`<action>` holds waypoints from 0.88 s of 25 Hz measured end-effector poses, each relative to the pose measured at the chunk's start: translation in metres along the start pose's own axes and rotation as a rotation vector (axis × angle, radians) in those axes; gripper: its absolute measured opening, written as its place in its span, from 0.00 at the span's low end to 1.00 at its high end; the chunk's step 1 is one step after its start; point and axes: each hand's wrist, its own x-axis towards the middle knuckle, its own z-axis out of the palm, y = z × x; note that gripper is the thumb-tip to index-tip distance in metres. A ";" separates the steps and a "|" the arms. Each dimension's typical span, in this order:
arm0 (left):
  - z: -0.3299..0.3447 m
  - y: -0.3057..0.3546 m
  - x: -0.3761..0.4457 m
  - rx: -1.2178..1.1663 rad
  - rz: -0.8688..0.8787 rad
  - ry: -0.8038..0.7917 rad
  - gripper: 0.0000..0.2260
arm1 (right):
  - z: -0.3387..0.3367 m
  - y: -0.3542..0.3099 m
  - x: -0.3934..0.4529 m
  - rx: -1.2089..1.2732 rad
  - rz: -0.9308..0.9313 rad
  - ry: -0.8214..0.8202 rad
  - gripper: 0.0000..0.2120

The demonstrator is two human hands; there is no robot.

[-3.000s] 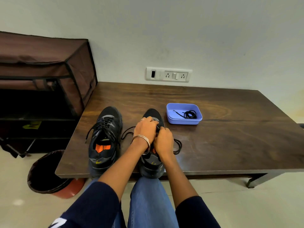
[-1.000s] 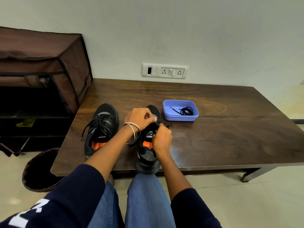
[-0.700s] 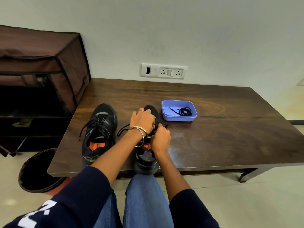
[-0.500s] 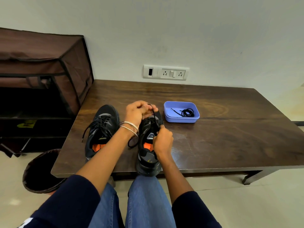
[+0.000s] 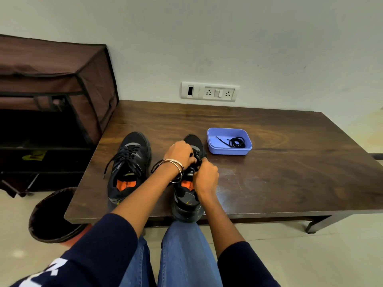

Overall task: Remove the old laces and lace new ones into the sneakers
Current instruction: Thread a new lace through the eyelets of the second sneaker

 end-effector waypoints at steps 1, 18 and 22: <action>0.000 0.002 0.000 0.056 -0.011 -0.006 0.12 | -0.001 0.000 -0.001 0.000 0.005 0.000 0.08; 0.003 0.004 -0.003 -0.319 0.008 0.106 0.16 | -0.006 -0.003 -0.004 0.010 0.037 -0.009 0.08; 0.003 0.017 -0.007 0.148 0.038 0.051 0.12 | -0.006 -0.001 -0.003 0.019 0.024 -0.010 0.07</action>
